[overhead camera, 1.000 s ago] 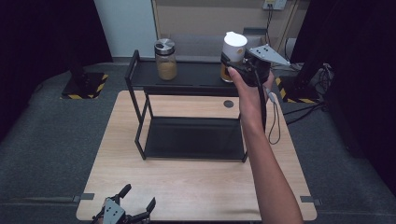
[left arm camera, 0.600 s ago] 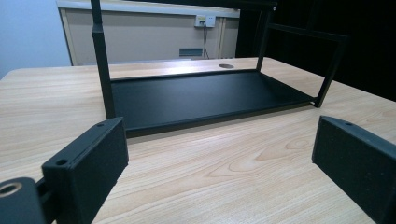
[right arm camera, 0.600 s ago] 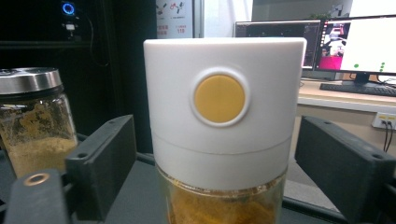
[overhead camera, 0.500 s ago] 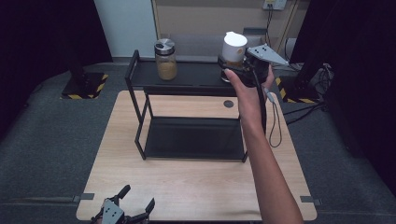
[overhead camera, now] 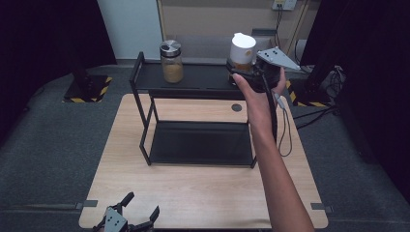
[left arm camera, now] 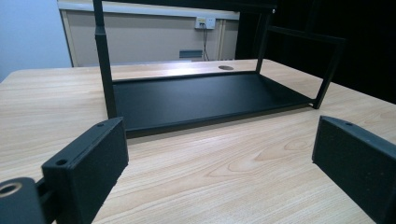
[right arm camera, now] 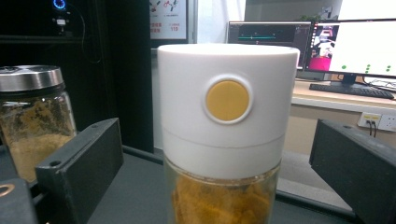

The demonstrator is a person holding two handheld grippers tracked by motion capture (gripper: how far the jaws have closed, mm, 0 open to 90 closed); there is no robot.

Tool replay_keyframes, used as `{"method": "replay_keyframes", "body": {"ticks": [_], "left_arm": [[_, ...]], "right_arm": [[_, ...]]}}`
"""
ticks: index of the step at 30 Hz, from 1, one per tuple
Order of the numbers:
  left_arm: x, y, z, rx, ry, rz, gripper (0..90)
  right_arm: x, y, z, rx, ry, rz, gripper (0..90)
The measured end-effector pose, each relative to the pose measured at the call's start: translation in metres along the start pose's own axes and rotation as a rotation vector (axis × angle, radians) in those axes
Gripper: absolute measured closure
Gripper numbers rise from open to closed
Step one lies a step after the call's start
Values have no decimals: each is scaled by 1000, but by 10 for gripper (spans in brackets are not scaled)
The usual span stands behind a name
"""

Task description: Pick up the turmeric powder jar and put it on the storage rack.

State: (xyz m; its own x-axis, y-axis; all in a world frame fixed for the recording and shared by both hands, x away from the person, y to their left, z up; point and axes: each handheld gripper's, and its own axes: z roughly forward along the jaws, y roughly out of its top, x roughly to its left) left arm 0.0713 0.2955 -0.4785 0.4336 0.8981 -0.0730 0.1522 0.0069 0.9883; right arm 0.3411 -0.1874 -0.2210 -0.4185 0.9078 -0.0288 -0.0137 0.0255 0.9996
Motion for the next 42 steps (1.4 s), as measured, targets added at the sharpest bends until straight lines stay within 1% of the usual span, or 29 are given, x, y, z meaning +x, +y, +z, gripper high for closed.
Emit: {"method": "replay_keyframes", "body": {"ticks": [3,4,6,8,10,13,15,16,17,18,19,21,22,23,25,26,34,42], "left_arm": [[0,0,-1,-4,1,-1,21],[0,0,-2,-4,1,2,21],[0,0,-2,-4,1,1,21],[0,0,-3,-5,1,0,21],[0,0,-3,-7,1,-1,21],[-1,0,-4,-8,0,0,21],[-1,0,-4,-7,1,0,20],[-1,0,-4,-7,1,-1,20],[-1,0,-4,-8,1,0,20],[-1,0,-3,-7,0,0,21],[-1,0,-3,-6,0,1,20],[-1,0,-3,-4,-2,3,20],[-2,1,-2,-3,-4,4,20],[-3,1,-2,-2,-6,4,21],[-3,1,-2,-2,-8,5,20],[-4,1,-2,-1,-10,6,20],[-6,2,-1,1,-14,12,20],[-8,3,-1,3,-14,11,20]], "right_arm": [[3,1,-4,-4,4,-8,21],[6,2,-8,-4,4,-13,24],[10,3,-12,6,-6,-28,24],[11,2,-15,2,-7,-26,26],[12,-1,-21,1,-5,-24,30],[12,-7,-30,-15,2,-11,25],[11,-13,-37,-31,16,-3,25],[11,-13,-37,-31,16,-3,25],[11,-15,-40,-33,25,-1,25],[13,-22,-48,-42,36,3,24],[13,-22,-48,-42,36,3,24],[14,-30,-57,-47,52,1,25],[14,-30,-57,-47,52,1,25],[15,-34,-62,-46,58,0,25],[15,-36,-64,-45,62,0,25],[15,-41,-69,-47,63,4,25],[14,-54,-77,-36,75,13,24],[13,-61,-84,-46,83,15,23]]}}
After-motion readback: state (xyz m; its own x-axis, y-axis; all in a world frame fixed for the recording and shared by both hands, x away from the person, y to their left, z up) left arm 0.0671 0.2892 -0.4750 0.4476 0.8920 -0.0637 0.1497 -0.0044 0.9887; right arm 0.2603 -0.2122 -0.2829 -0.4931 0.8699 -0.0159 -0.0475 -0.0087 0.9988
